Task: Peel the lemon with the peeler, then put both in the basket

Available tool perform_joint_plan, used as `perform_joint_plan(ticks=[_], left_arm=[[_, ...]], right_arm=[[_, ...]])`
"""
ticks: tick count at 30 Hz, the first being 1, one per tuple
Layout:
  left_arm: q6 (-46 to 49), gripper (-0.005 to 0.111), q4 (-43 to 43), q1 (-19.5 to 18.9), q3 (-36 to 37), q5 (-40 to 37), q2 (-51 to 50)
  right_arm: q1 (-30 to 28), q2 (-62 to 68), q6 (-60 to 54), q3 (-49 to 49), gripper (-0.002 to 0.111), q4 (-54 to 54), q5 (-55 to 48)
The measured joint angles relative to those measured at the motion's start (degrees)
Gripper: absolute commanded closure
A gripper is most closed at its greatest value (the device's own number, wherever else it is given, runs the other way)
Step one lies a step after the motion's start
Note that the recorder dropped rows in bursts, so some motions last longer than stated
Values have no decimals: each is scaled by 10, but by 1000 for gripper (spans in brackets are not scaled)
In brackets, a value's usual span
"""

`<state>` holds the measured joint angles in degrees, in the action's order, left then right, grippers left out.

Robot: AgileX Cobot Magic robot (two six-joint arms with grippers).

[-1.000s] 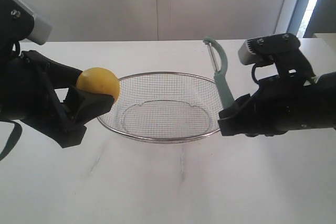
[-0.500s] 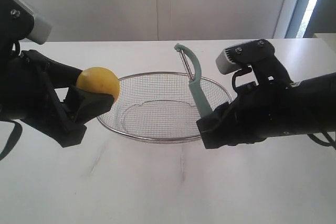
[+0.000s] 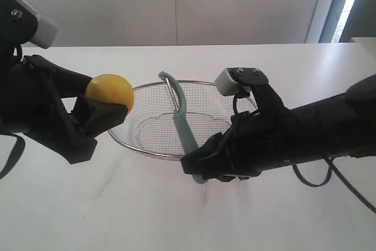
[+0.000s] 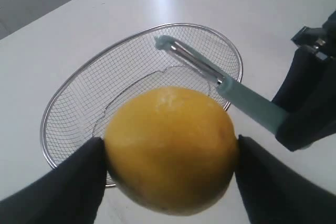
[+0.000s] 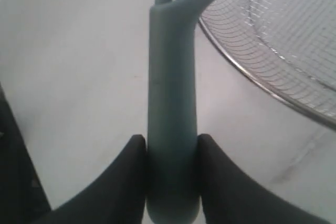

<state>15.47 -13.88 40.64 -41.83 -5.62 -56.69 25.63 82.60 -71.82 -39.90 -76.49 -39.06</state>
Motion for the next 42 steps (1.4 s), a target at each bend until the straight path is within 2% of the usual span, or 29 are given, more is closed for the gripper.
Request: perform_joint_plan(ticks=[13, 16, 19, 22, 28, 42], left_arm=[[0, 107, 0, 0, 0, 24, 0], [0, 107, 0, 2, 0, 32, -7], [4, 107, 0, 21, 0, 34, -28], [42, 107, 0, 27, 0, 34, -30], [83, 107, 0, 27, 0, 47, -71], [90, 107, 0, 27, 0, 74, -96]], right_arm=[[0, 91, -21, -44, 108, -59, -127], [0, 91, -21, -45, 108, -66, -130], [0, 91, -23, -45, 108, -69, -130], [0, 91, -23, -45, 108, -69, -131], [0, 115, -23, -45, 108, -69, -130], [0, 122, -23, -45, 108, -69, -141]])
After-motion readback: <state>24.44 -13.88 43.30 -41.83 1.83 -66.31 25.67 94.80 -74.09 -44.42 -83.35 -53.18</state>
